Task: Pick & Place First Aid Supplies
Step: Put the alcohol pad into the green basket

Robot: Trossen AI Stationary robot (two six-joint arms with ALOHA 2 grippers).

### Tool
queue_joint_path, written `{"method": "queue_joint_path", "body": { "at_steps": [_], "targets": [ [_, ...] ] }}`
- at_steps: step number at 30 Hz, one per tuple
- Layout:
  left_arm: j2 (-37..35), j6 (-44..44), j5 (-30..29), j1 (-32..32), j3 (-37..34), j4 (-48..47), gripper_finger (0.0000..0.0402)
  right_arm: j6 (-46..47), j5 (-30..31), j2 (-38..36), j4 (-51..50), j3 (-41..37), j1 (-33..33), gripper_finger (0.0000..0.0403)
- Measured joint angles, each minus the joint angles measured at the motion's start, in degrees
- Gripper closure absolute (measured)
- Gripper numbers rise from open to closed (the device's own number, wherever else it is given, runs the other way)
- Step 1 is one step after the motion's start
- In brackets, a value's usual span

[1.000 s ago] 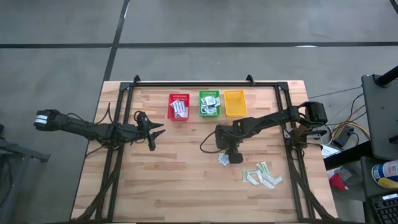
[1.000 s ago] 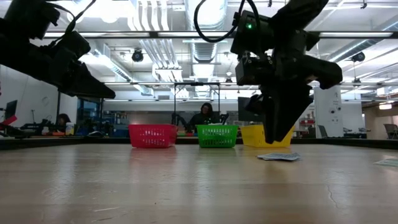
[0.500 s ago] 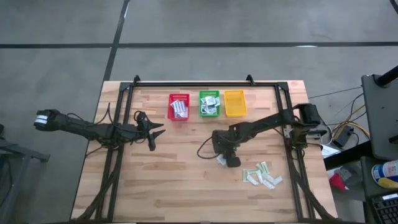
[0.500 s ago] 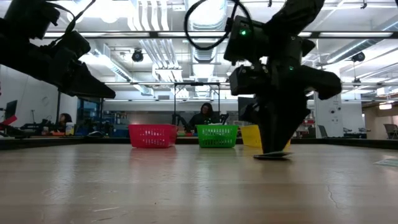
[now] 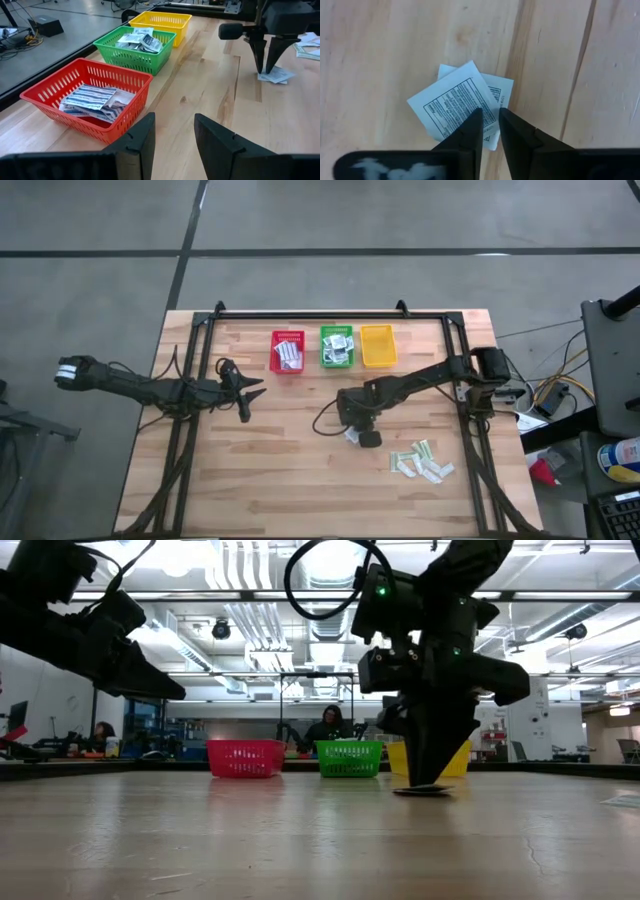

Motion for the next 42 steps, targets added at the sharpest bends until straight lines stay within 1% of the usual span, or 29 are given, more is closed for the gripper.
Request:
{"method": "queue_joint_path", "body": {
  "at_steps": [8, 13, 17, 24, 27, 33, 35, 38, 42],
  "targets": [
    [0.0, 0.0, 0.0, 0.0, 0.0, 0.0, 0.0268, 0.4, 0.0, 0.0, -1.1, -0.1, 0.0, 0.0382],
    [0.0, 0.0, 0.0, 0.0, 0.0, 0.0, 0.0268, 0.6, -0.6, -0.1, -1.8, 0.7, -0.1, 0.0387],
    [0.0, -0.1, 0.0, 0.0, 0.0, 0.0, 0.0268, 0.2, -1.2, -0.5, -4.3, 3.4, -0.2, 0.0374],
    [0.0, -0.1, 0.0, 0.0, 0.0, 0.0, 0.0268, -1.6, -6.3, -1.0, -11.6, 8.7, 0.8, 0.0334],
    [0.0, -0.2, 0.0, 0.0, 0.0, 0.0, 0.0268, -2.0, -8.3, -1.0, -13.1, 9.0, 2.4, 0.0319],
    [0.0, -0.3, 0.0, 0.0, 0.0, 0.0, 0.0268, -2.0, -8.4, -1.0, -15.0, 8.0, 5.1, 0.0297],
    [0.0, -0.3, 0.0, 0.0, 0.0, 0.0, 0.0268, -2.4, -7.1, -1.0, -14.3, 8.0, 5.4, 0.0293],
    [0.0, -0.3, 0.0, 0.0, 0.0, 0.0, 0.0268, -4.5, -1.5, -0.8, -13.0, 8.0, 6.0, 0.0291],
    [0.0, -0.9, 0.0, 0.0, 0.0, 0.0, 0.0268, -6.3, 0.0, 0.1, -12.5, 7.9, 6.4, 0.0293]
  ]
}}
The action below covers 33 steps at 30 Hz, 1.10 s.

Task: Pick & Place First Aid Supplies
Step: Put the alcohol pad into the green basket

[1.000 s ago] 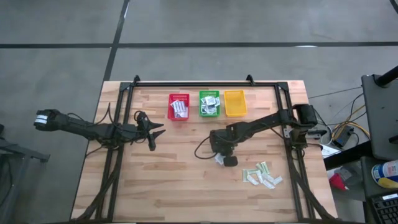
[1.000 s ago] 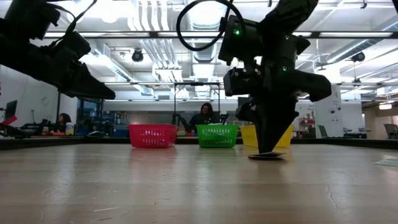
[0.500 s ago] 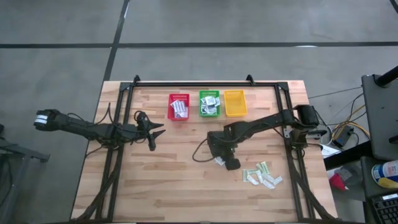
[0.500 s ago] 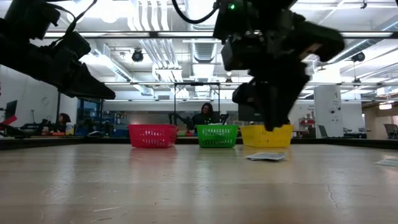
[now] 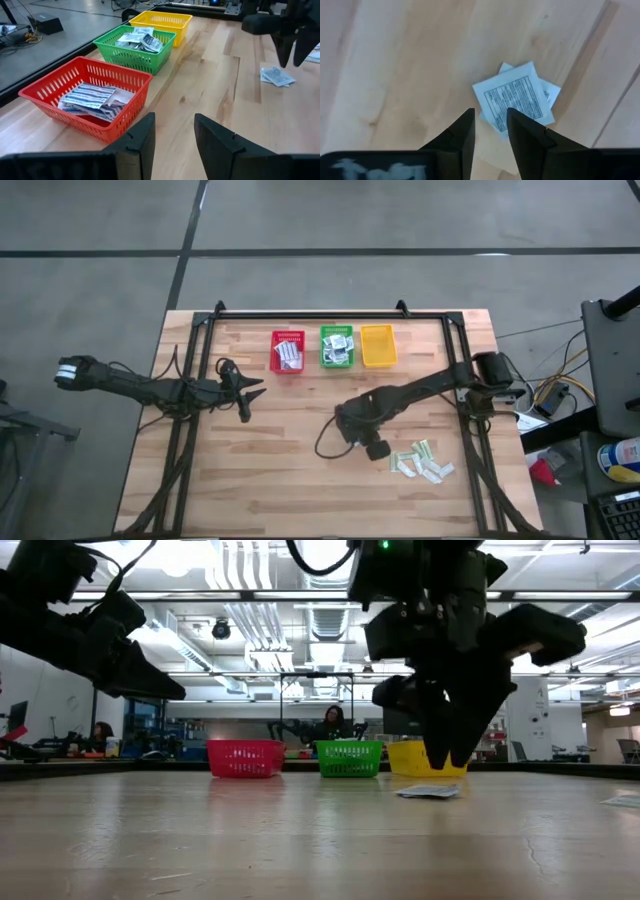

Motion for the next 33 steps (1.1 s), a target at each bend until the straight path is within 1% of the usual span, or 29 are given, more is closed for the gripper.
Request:
{"method": "queue_joint_path", "body": {
  "at_steps": [7, 13, 21, 28, 33],
  "targets": [
    [0.0, -0.8, 0.0, 0.0, 0.0, 0.0, 0.0268, -1.1, 0.6, 0.2, 2.0, -1.9, 0.4, 0.0298],
    [0.0, -0.8, 0.0, 0.0, 0.0, 0.0, 0.0268, -1.0, 0.7, 0.3, 6.3, -3.6, 1.0, 0.0291],
    [0.0, -0.9, 0.0, 0.0, 0.0, 0.0, 0.0268, -1.6, 0.6, 0.3, 7.3, -3.9, 1.9, 0.0289],
    [0.0, -0.9, 0.0, 0.0, 0.0, 0.0, 0.0268, -1.9, 0.7, 0.3, 12.6, -7.2, 2.1, 0.0284],
    [0.0, -0.9, 0.0, 0.0, 0.0, 0.0, 0.0268, -0.9, 1.5, 0.1, 15.0, -8.4, 2.1, 0.0292]
  ]
}}
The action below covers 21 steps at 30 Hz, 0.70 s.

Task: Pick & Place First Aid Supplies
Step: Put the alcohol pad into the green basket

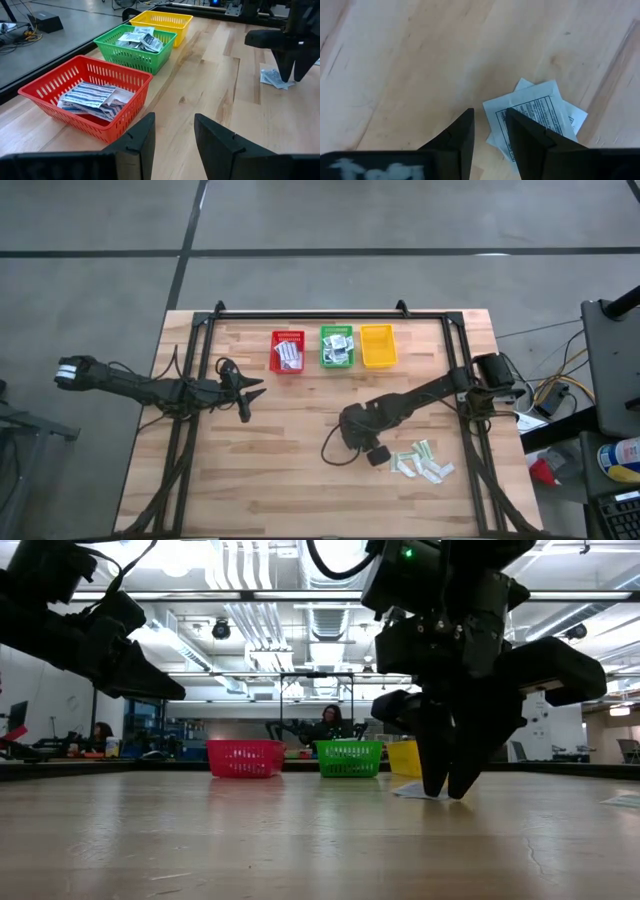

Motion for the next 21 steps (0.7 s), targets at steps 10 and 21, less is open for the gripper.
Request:
{"method": "queue_joint_path", "body": {
  "at_steps": [10, 21],
  "targets": [
    [0.0, 0.0, 0.0, 0.0, 0.0, 0.0, 0.0268, 2.0, 2.4, -0.1, 0.7, -1.3, 0.0, 0.0344],
    [0.0, -0.1, 0.0, 0.0, 0.0, 0.0, 0.0268, 8.4, 2.1, -0.5, 1.1, -2.7, -0.1, 0.0392]
  ]
}}
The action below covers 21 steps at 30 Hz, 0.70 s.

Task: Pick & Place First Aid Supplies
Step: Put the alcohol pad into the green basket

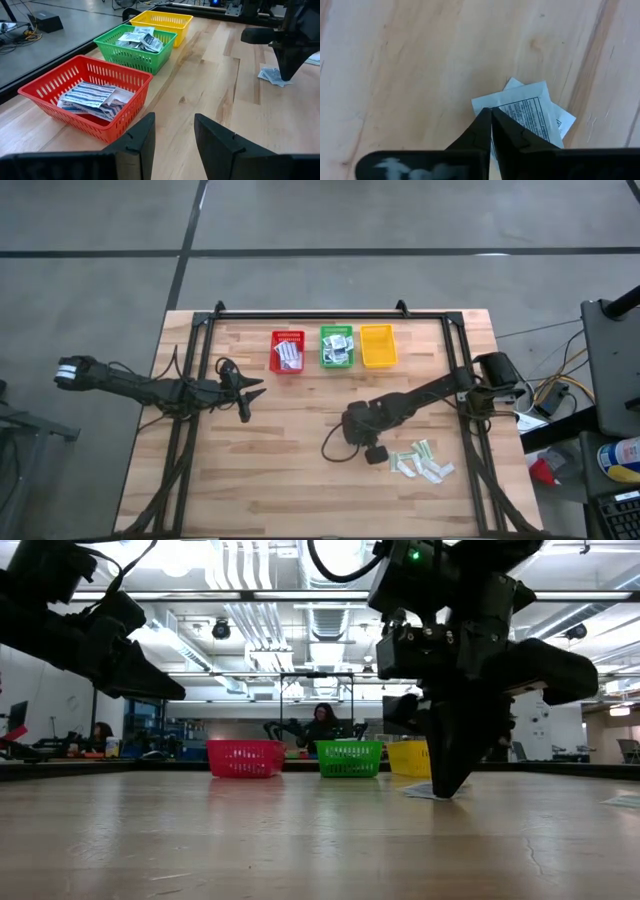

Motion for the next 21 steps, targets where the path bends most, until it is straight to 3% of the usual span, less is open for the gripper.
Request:
{"method": "queue_joint_path", "body": {
  "at_steps": [6, 11, 17, 21],
  "targets": [
    [0.0, 0.0, 0.0, 0.0, 0.0, 0.0, 0.0268, 2.0, -0.1, -2.5, -2.9, 4.4, -0.1, 0.0371],
    [0.2, 0.0, 0.0, 0.0, 0.0, -0.1, 0.0268, 4.2, -0.4, -3.5, -12.7, 8.3, -1.4, 0.0337],
    [0.4, -0.1, 0.0, 0.0, 0.0, -0.1, 0.0268, 14.7, -10.4, -4.0, -14.1, 9.9, -2.0, 0.0291],
    [0.4, 0.0, 0.0, 0.0, 0.0, -0.1, 0.0268, 24.3, -12.7, -3.9, -14.2, 8.9, -1.7, 0.0267]
  ]
}}
